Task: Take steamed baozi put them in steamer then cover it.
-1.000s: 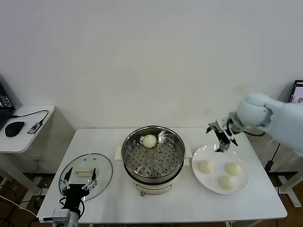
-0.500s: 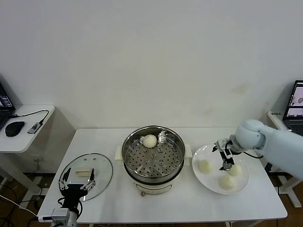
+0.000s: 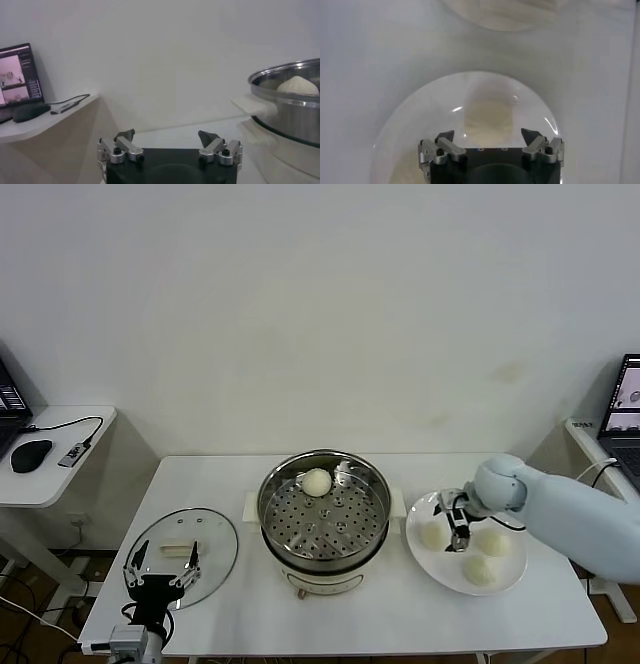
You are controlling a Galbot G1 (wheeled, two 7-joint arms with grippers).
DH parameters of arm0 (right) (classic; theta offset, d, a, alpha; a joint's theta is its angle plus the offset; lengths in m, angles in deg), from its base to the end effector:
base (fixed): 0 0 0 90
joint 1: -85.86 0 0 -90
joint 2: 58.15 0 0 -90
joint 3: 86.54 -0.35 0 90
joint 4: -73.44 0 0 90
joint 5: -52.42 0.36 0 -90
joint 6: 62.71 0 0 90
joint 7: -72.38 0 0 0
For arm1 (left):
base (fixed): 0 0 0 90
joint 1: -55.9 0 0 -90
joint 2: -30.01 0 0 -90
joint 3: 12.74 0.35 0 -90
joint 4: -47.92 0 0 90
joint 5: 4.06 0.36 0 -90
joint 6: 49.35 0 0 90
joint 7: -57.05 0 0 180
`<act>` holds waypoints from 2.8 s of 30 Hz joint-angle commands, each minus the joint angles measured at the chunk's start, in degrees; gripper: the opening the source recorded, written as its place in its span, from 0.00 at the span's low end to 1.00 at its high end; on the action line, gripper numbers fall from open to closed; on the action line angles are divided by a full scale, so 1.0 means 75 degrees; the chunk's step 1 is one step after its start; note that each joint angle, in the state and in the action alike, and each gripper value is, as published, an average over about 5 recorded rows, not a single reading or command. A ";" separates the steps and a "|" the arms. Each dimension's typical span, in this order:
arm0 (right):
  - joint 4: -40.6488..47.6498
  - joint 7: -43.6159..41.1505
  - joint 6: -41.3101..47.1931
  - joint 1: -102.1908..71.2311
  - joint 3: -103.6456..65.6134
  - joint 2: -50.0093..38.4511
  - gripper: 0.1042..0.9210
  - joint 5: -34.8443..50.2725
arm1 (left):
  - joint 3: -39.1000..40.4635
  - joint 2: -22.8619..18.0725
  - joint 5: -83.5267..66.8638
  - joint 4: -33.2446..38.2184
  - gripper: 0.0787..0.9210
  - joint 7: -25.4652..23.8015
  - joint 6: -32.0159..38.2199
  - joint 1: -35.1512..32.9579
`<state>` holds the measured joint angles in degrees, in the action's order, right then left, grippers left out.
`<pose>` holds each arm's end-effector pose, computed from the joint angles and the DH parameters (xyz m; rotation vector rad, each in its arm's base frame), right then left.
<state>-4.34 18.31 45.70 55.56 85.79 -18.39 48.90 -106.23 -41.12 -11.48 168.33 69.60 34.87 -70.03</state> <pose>0.4905 -0.1046 -0.2322 1.2562 -1.3995 1.4206 0.1614 0.0721 -0.3054 0.1534 -2.9498 -0.3056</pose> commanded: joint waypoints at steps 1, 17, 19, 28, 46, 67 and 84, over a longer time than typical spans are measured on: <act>0.0387 0.0071 -0.0019 -0.0341 -0.0274 0.0366 0.88 -0.0091 | 0.0004 -0.0001 0.0011 -0.0004 0.88 0.0001 0.0011 -0.0007; 0.0580 0.0089 0.0041 -0.0517 -0.0515 0.0411 0.73 -0.0296 | 0.0046 -0.0041 0.0052 0.0057 0.88 0.0000 0.0016 -0.0023; 0.0560 0.0084 0.0060 -0.0527 -0.0532 0.0406 0.68 -0.0293 | 0.0051 -0.0043 0.0054 0.0068 0.88 0.0000 0.0014 -0.0019; 0.0204 -0.0172 0.0082 -0.0064 -0.0417 -0.0012 0.57 -0.0101 | 0.0053 -0.0025 0.0045 0.0072 0.88 0.0001 0.0009 -0.0011; -0.1582 -0.0378 0.1049 0.5525 0.2415 -0.0457 0.56 0.3012 | 0.0076 0.0087 -0.0047 0.0080 0.88 -0.0011 -0.0019 0.0092; -0.1034 0.1550 0.3094 0.4537 0.2680 0.3903 0.57 0.5949 | -0.0004 -0.0016 -0.0036 -0.0089 0.88 0.0011 0.0024 0.0192; 0.0168 0.1794 0.3087 0.3428 0.2754 0.4747 0.58 0.5237 | -0.0083 -0.0005 -0.0047 -0.0047 0.88 0.0032 0.0124 0.0172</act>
<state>-6.21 30.66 67.81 83.84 106.04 13.75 88.35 -106.83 -41.20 -11.82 167.92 69.82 35.73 -68.70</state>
